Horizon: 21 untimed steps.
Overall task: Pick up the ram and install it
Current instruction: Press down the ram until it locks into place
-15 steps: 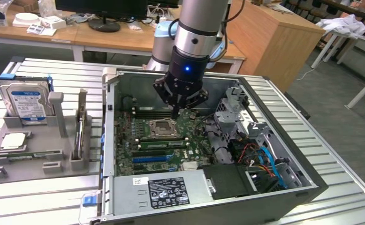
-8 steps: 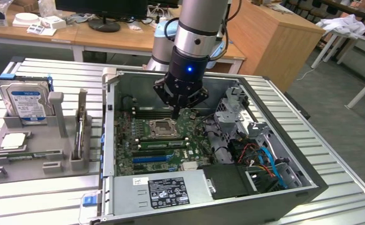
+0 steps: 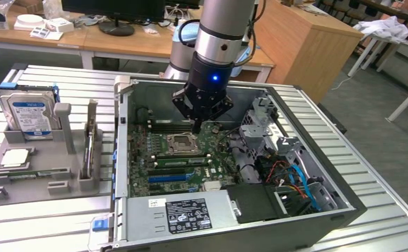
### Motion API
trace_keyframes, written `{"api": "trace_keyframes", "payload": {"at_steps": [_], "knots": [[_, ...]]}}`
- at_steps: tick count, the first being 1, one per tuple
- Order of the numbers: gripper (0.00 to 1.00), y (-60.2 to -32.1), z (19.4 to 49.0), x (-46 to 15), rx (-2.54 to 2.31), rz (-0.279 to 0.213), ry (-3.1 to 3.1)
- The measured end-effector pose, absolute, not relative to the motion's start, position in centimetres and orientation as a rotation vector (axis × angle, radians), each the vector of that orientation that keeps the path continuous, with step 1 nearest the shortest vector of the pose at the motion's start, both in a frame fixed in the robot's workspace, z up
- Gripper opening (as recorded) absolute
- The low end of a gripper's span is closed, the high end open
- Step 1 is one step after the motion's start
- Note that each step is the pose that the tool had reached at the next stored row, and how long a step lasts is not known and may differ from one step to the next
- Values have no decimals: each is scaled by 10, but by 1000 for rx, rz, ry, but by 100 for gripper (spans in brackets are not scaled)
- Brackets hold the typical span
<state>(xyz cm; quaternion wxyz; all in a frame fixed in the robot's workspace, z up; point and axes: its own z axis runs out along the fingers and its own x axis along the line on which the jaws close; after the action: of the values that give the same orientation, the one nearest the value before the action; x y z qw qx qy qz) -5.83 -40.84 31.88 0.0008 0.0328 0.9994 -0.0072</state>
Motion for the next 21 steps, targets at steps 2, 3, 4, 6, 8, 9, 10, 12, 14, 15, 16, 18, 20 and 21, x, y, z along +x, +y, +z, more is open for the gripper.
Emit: {"api": "trace_keyframes", "payload": {"at_steps": [2, 3, 4, 6, 8, 9, 10, 12, 14, 15, 16, 18, 20, 21], "knots": [[11, -408, 319, -58, 47, -23, 3139], [11, -408, 319, -58, 18, -23, 3139], [11, -408, 319, -58, -8, -24, 3139], [11, -408, 319, -58, -13, -24, 3139], [11, -408, 319, -58, -13, -24, 3139], [11, -408, 319, -58, -13, -24, 3139], [11, -408, 319, -58, -14, -24, 3139], [11, -408, 319, -58, -39, -24, 3139], [11, -408, 319, -58, -82, -23, 3138], [11, -408, 319, -58, -90, -23, 3138], [11, -408, 319, -58, -90, -23, 3138], [11, -408, 319, -58, -91, -23, 3138], [11, -408, 319, -58, -90, -24, 3138], [11, -408, 319, -58, -90, -24, 3138]]}}
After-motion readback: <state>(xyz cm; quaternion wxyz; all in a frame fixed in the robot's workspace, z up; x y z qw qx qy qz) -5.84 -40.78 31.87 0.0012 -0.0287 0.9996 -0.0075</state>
